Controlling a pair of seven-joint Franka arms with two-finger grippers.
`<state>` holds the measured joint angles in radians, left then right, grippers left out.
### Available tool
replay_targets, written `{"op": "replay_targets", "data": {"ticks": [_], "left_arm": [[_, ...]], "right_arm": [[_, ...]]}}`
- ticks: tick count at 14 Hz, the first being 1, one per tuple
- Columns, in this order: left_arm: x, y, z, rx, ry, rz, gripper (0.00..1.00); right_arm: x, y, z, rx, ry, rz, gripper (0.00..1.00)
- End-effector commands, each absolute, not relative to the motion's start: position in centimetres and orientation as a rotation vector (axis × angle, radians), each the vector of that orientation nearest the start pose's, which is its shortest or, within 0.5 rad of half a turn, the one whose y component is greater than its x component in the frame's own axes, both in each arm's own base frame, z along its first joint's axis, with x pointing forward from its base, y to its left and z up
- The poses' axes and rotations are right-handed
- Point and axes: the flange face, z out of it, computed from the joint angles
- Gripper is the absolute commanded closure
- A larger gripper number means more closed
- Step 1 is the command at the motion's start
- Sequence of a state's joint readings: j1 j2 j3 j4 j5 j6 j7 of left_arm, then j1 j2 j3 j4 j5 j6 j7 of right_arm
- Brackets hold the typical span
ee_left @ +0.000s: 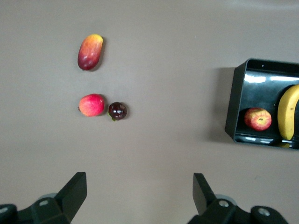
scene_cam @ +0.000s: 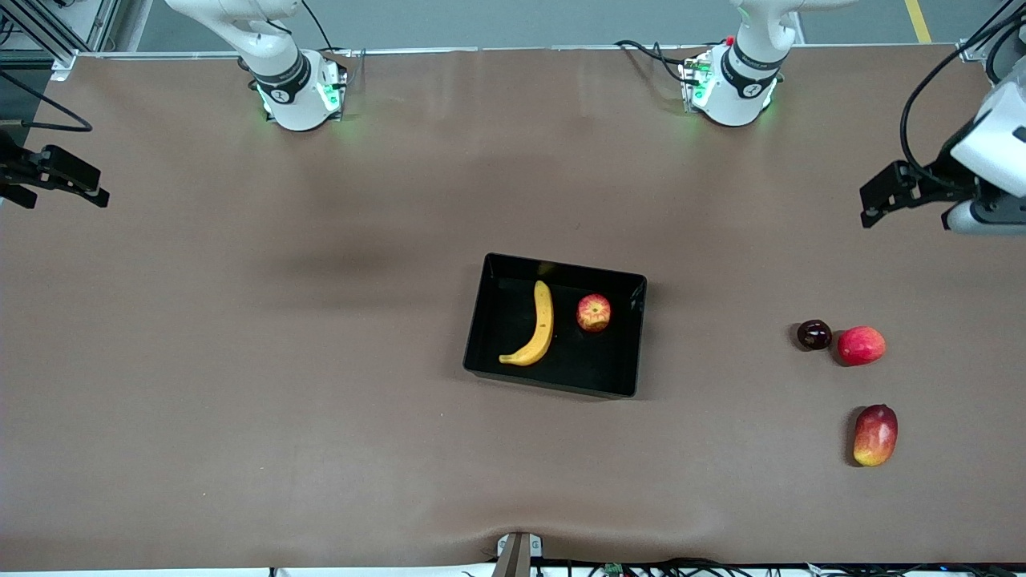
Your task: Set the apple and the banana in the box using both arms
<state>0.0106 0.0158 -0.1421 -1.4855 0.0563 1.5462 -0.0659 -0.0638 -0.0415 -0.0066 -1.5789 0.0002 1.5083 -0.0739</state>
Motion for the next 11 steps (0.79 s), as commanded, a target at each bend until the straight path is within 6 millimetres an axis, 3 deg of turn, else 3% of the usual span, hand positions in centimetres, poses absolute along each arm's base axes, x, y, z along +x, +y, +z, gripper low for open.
{"op": "replay_targets", "data": {"ticks": [1, 3, 11], "left_arm": [[53.56, -6.81, 66.01, -3.101, 0.119, -0.098, 0.0], [53.72, -6.66, 66.94, -3.112, 0.103, -0.125, 0.0], [53.39, -6.74, 66.35, -3.133, 0.062, -0.042, 0.0]], "right_arm": [[53.22, -3.91, 63.99, -3.14, 0.022, 0.048, 0.0], [53.22, -3.91, 63.99, -3.14, 0.022, 0.048, 0.0], [53.23, -3.91, 64.0, -3.14, 0.022, 0.046, 0.0]]}}
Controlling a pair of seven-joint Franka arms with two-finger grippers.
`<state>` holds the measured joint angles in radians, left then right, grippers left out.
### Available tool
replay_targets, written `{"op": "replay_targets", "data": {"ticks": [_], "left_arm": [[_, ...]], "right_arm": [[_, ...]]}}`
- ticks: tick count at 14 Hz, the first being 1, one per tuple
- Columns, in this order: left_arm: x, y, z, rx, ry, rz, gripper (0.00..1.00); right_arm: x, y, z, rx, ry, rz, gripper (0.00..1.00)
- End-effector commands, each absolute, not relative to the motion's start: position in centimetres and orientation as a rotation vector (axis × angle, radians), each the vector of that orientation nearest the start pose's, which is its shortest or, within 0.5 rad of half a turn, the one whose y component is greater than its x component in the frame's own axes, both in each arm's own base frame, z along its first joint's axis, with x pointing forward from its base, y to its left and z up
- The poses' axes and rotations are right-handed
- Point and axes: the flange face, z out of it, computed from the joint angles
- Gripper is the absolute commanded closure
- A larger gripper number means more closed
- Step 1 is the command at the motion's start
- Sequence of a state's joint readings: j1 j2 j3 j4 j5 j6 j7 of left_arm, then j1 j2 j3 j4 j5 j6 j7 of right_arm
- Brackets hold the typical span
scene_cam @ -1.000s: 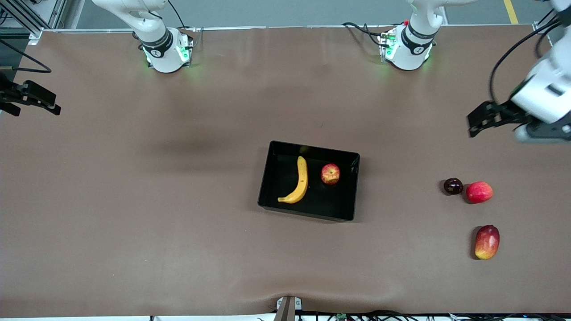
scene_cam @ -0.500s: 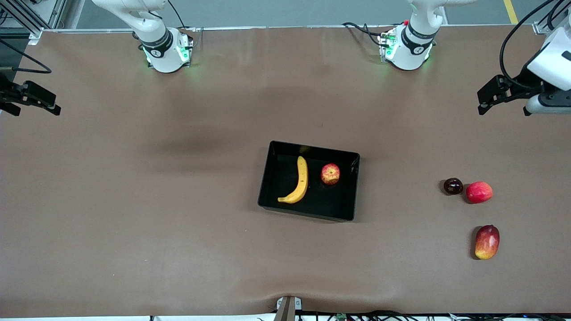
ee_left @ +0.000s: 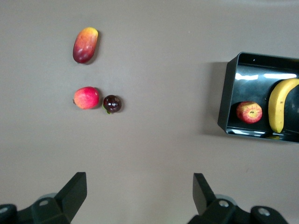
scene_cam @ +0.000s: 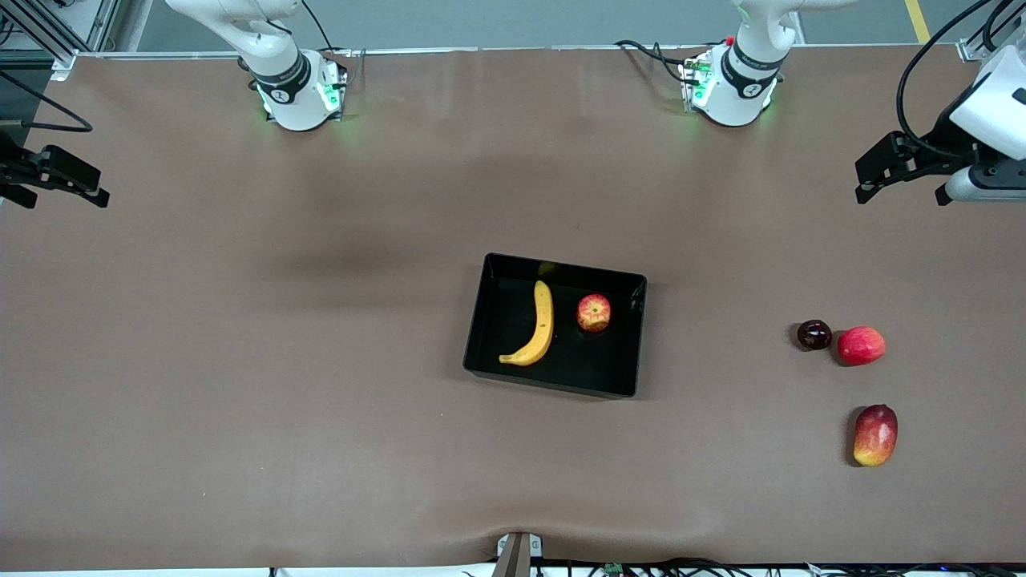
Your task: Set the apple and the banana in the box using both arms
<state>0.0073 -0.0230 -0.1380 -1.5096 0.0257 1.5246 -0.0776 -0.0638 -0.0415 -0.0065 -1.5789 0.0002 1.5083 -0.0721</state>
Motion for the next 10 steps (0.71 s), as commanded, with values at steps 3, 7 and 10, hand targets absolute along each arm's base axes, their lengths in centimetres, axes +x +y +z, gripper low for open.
{"op": "replay_targets", "data": {"ticks": [3, 7, 10], "left_arm": [[53.15, -6.63, 66.22, -3.126, 0.032, -0.01, 0.0], [53.17, -6.61, 66.04, -3.124, 0.027, 0.0, 0.0], [53.26, -6.3, 66.03, -3.118, 0.019, -0.001, 0.0]], "right_arm": [[53.28, -3.92, 63.92, -3.139, 0.022, 0.048, 0.0], [53.26, -3.92, 63.9, -3.139, 0.024, 0.051, 0.0], [53.26, -4.0, 63.9, -3.139, 0.026, 0.051, 0.0]]}}
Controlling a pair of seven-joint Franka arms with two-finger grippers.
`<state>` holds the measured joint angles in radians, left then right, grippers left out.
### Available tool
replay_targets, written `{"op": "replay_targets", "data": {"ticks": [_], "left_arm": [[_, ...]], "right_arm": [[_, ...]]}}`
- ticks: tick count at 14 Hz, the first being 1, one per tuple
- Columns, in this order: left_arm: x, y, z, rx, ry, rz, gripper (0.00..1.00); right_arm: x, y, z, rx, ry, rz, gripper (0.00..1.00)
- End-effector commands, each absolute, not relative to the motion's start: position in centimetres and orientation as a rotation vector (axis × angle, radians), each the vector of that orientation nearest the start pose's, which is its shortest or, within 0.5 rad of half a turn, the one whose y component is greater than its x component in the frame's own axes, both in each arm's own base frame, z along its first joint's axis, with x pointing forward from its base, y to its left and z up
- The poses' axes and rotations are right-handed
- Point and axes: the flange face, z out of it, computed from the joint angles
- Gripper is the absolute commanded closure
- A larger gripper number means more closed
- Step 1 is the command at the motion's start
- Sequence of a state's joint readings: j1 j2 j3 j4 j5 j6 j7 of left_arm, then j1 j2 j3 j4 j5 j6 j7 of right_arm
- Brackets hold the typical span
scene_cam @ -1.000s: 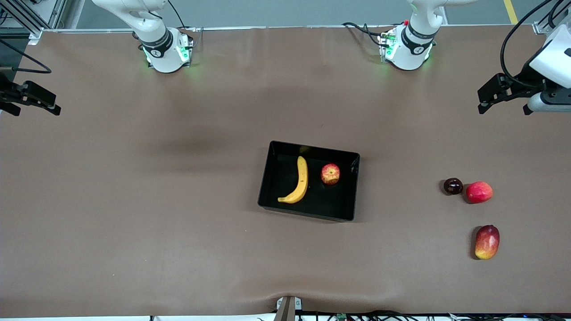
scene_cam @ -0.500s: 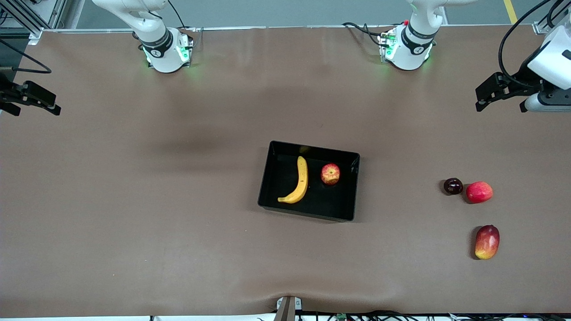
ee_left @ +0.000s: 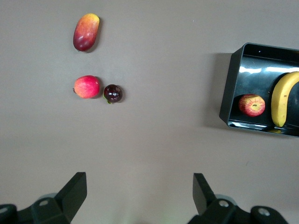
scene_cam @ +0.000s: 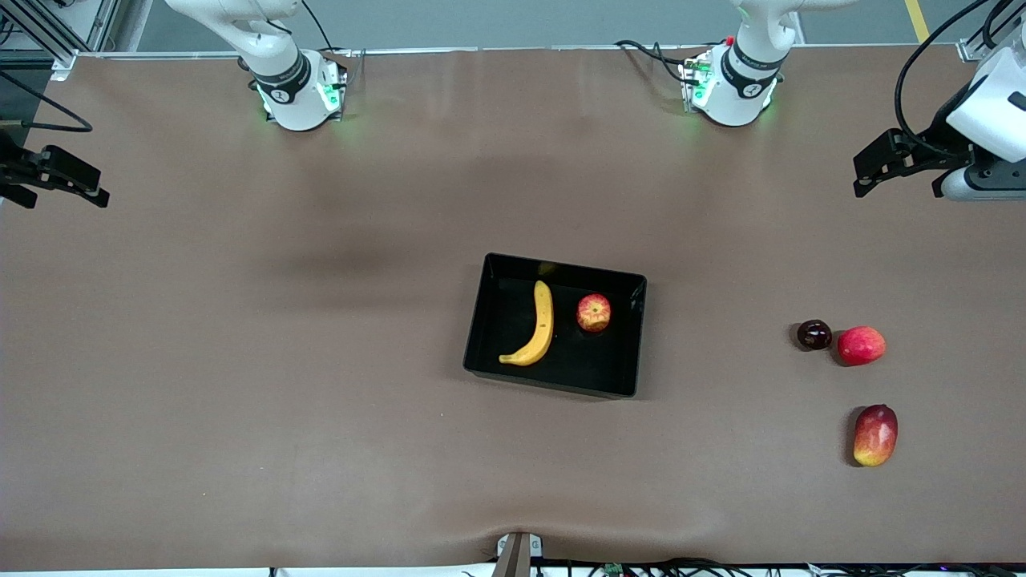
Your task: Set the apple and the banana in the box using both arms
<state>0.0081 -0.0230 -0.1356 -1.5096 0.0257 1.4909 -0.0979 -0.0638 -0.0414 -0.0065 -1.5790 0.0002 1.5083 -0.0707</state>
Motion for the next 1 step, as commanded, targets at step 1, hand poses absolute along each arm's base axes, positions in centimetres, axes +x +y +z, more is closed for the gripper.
{"op": "replay_targets", "data": {"ticks": [1], "left_arm": [[53.28, -6.13, 66.03, -3.118, 0.014, -0.001, 0.0]], "right_arm": [[53.26, -4.0, 63.9, -3.139, 0.027, 0.051, 0.0]]}}
